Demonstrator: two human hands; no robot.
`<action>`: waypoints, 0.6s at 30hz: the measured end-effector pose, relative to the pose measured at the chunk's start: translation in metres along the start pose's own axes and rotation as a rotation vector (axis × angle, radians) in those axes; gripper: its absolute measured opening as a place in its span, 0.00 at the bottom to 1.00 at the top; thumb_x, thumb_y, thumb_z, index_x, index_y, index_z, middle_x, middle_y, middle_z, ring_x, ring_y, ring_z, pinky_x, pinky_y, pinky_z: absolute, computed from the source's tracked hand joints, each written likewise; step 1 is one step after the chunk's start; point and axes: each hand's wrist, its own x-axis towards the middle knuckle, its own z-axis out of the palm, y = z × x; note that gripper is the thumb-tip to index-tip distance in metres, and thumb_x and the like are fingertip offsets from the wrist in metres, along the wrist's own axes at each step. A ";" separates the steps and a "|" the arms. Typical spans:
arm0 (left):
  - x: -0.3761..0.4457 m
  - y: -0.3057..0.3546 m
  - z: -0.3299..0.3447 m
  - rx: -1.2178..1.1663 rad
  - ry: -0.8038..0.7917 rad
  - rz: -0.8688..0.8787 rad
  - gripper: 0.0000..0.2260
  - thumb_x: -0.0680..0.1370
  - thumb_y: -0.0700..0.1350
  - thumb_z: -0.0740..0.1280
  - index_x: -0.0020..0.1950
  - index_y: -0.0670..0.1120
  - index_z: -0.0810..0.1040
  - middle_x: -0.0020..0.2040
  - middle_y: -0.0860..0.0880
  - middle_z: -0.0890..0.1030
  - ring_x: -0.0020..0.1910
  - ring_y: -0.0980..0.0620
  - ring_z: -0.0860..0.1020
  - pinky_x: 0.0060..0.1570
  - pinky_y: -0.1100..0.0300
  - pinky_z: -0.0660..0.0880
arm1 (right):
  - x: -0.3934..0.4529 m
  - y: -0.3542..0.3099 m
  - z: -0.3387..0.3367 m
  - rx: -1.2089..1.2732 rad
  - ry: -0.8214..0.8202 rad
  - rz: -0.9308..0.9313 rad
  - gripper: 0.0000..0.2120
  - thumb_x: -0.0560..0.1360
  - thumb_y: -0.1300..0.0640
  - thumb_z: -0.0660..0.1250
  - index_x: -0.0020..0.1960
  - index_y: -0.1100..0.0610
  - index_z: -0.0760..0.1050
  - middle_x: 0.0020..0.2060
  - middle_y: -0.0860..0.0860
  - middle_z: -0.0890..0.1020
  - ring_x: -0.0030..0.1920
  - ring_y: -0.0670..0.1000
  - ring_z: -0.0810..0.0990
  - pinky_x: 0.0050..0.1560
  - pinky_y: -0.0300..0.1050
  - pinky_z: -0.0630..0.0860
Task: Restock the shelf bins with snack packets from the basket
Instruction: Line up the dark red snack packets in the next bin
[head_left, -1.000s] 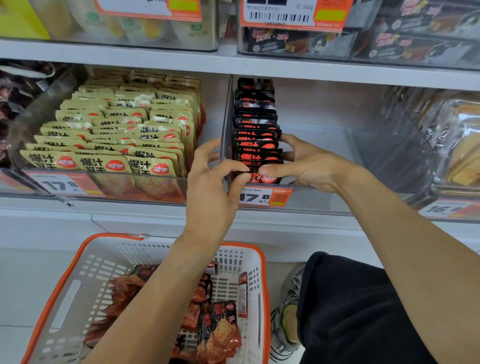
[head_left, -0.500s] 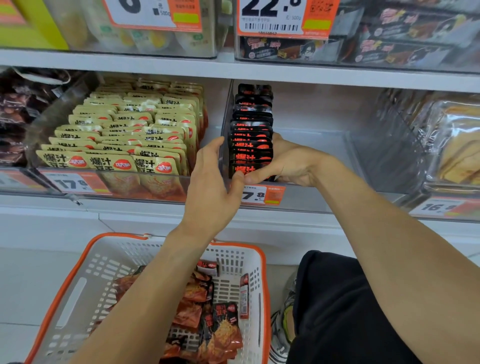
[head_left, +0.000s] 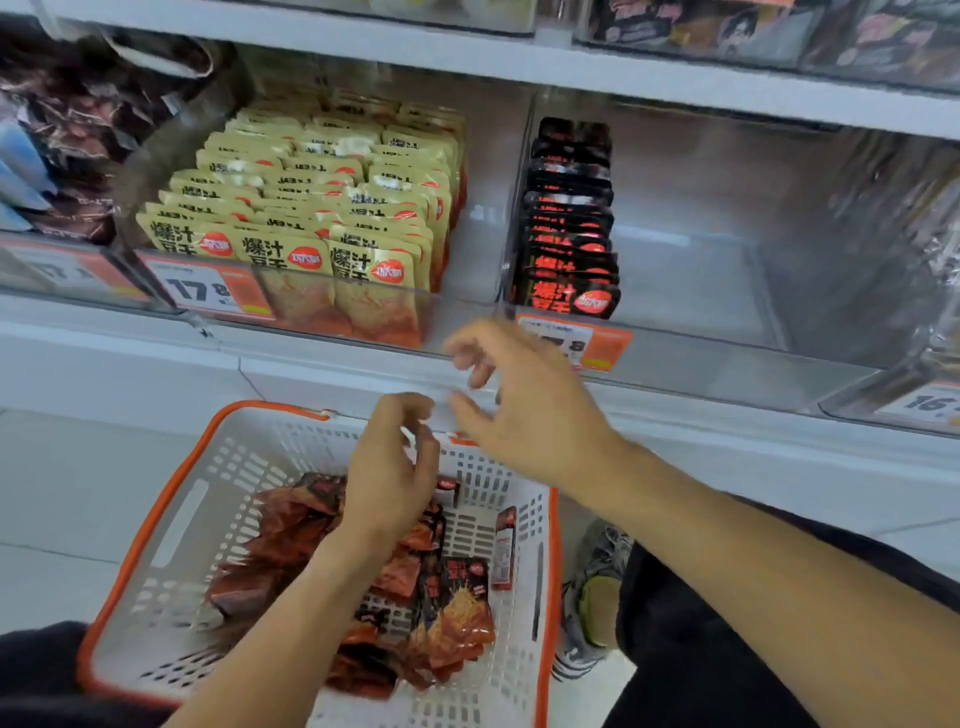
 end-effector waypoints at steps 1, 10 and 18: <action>-0.013 -0.028 0.002 0.072 -0.083 -0.083 0.08 0.80 0.40 0.63 0.59 0.48 0.74 0.50 0.55 0.77 0.48 0.60 0.76 0.46 0.63 0.73 | -0.007 0.010 0.029 -0.014 -0.159 0.061 0.17 0.74 0.57 0.71 0.60 0.53 0.73 0.52 0.46 0.77 0.46 0.46 0.76 0.48 0.47 0.77; -0.113 -0.161 -0.002 0.382 -0.609 -0.614 0.25 0.80 0.42 0.63 0.77 0.46 0.64 0.74 0.45 0.66 0.72 0.45 0.67 0.67 0.55 0.68 | -0.099 0.103 0.229 0.116 -0.552 0.852 0.16 0.79 0.53 0.68 0.64 0.54 0.70 0.56 0.53 0.76 0.53 0.53 0.77 0.57 0.51 0.75; -0.095 -0.186 0.002 0.175 -0.554 -0.780 0.29 0.81 0.46 0.64 0.80 0.48 0.58 0.78 0.49 0.60 0.69 0.48 0.71 0.61 0.58 0.72 | -0.057 0.123 0.292 0.562 -0.033 1.560 0.19 0.74 0.37 0.70 0.44 0.54 0.77 0.45 0.53 0.81 0.46 0.55 0.80 0.55 0.54 0.80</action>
